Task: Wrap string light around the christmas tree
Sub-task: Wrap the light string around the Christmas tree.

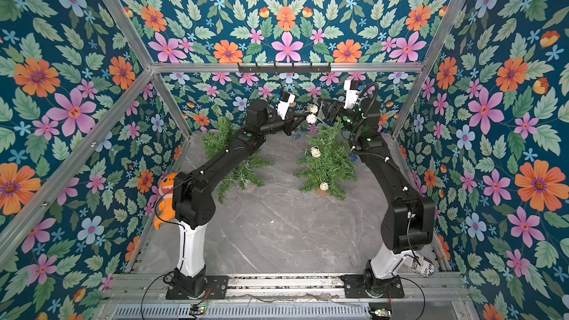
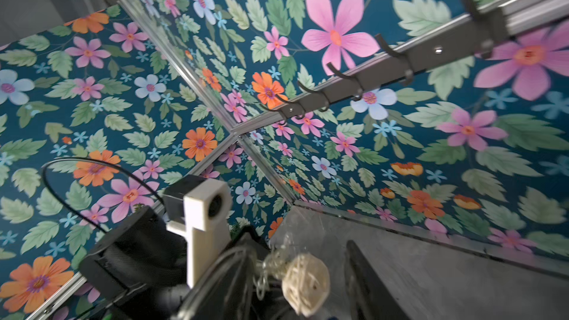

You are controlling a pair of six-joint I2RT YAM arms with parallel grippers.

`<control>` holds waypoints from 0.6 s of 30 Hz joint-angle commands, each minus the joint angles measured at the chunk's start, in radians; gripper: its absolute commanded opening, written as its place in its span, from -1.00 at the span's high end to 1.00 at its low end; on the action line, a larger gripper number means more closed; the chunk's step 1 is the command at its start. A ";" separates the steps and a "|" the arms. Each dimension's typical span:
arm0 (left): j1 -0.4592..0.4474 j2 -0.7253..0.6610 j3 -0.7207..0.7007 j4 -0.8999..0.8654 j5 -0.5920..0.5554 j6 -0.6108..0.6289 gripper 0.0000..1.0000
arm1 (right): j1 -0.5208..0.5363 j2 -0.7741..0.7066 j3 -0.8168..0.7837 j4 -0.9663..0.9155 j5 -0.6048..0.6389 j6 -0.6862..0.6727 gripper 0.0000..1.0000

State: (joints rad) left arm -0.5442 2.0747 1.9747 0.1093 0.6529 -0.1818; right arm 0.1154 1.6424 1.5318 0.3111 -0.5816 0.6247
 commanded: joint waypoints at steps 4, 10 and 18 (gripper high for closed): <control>-0.002 -0.048 0.038 -0.375 -0.073 -0.043 1.00 | -0.043 -0.143 -0.100 -0.160 0.184 -0.003 0.01; -0.022 -0.080 0.090 -0.648 -0.159 -0.047 1.00 | -0.049 -0.225 -0.148 -0.253 0.280 -0.040 -0.05; -0.076 -0.282 -0.097 -0.604 -0.180 -0.123 1.00 | -0.049 -0.328 -0.248 -0.310 0.307 -0.059 -0.06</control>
State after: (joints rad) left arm -0.6033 1.8278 1.9099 -0.5037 0.4896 -0.2638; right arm 0.0654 1.3369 1.3045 0.0296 -0.3046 0.5850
